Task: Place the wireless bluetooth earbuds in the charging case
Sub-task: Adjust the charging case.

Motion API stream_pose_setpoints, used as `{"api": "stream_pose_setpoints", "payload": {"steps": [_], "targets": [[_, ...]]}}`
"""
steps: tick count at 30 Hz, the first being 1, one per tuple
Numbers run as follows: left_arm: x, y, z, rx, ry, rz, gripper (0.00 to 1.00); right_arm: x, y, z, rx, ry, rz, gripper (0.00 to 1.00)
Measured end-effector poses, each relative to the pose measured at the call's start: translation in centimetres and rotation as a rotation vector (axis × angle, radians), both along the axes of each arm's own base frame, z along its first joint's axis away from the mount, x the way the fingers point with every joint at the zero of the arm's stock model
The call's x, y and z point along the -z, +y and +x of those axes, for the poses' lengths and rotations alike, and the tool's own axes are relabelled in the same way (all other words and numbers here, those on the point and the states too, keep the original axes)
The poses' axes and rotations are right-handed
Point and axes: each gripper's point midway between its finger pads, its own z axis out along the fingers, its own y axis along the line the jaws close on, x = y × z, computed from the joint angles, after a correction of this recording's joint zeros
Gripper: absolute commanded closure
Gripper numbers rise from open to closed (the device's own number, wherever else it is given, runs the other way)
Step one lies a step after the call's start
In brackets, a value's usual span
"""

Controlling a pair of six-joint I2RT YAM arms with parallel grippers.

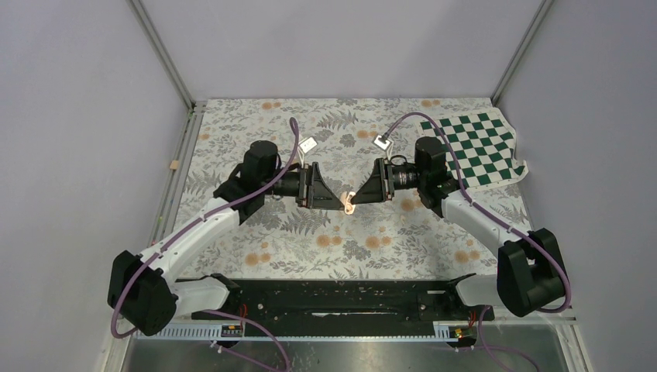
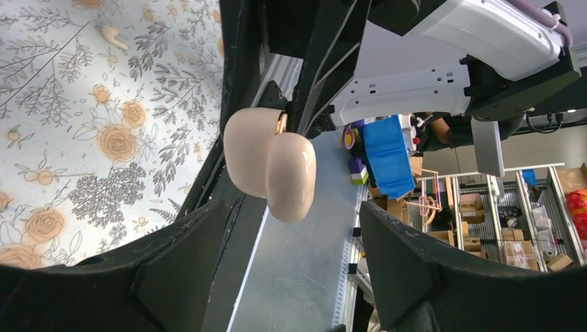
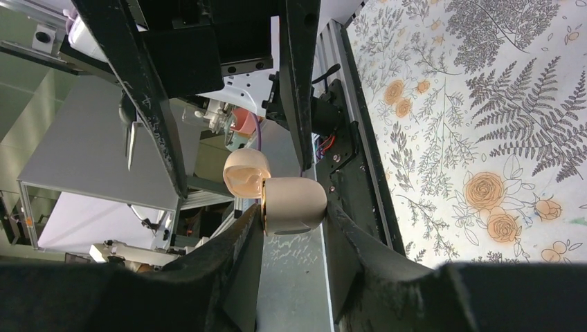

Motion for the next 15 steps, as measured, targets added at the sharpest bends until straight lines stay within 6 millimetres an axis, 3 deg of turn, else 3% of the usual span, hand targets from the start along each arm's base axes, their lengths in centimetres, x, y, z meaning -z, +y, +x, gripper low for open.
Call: {"api": "stream_pose_setpoints", "payload": {"steps": [8,15], "targets": [[-1.0,-1.2,0.2,0.017,0.000,-0.062,0.34,-0.3,0.0,0.0,-0.001,-0.002,0.008,1.00],[-1.0,-1.4,0.3,0.017,0.012,-0.075,0.55,-0.5,0.1,0.1,-0.002,-0.007,0.015,1.00]]}}
